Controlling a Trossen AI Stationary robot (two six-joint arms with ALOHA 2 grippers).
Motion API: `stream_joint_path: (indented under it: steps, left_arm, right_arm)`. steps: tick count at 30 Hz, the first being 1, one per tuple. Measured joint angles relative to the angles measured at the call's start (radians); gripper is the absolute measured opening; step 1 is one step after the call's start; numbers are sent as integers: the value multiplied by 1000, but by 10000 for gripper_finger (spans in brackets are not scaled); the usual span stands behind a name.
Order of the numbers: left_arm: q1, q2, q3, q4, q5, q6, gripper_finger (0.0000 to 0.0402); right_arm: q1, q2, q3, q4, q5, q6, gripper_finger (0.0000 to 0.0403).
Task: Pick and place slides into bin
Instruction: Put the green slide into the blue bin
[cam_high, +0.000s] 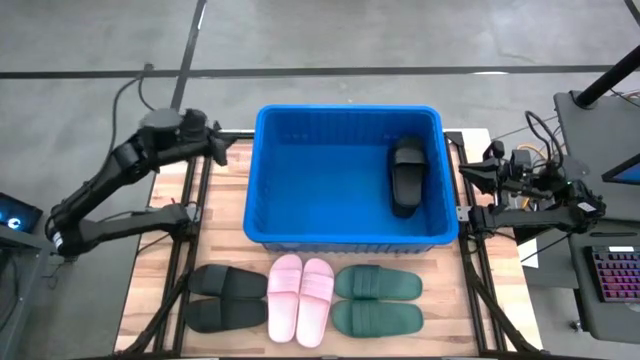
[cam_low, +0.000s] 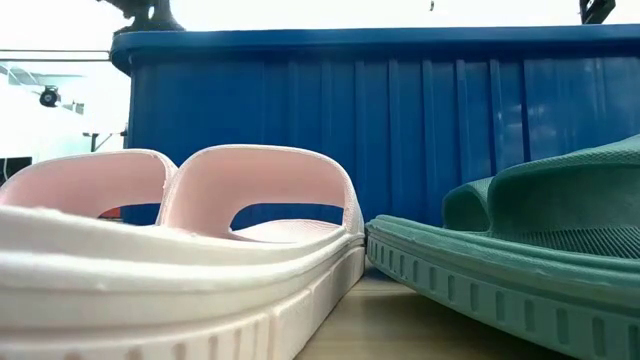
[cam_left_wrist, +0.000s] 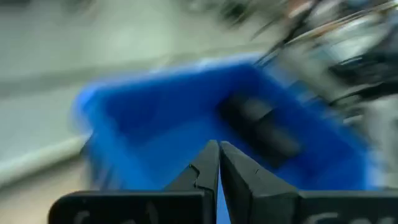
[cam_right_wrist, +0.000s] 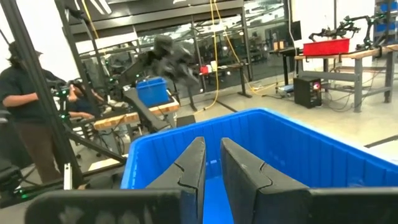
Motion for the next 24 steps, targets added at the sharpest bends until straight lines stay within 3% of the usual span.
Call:
stream_joint_path:
  steps: [7,9,17,24]
  left_arm:
    - [-6,-32,-26,498,291,176,0]
    - [-6,-22,-26,572,311,181,0]
    - [-6,46,-26,604,310,202,17]
    - [-6,135,-29,604,305,201,99]
  right_arm:
    - [0,0,0,22,7,12,43]
    - [0,0,0,25,7,12,43]
    - [0,3,0,107,12,0,54]
    - [0,90,1,337,-214,-68,121]
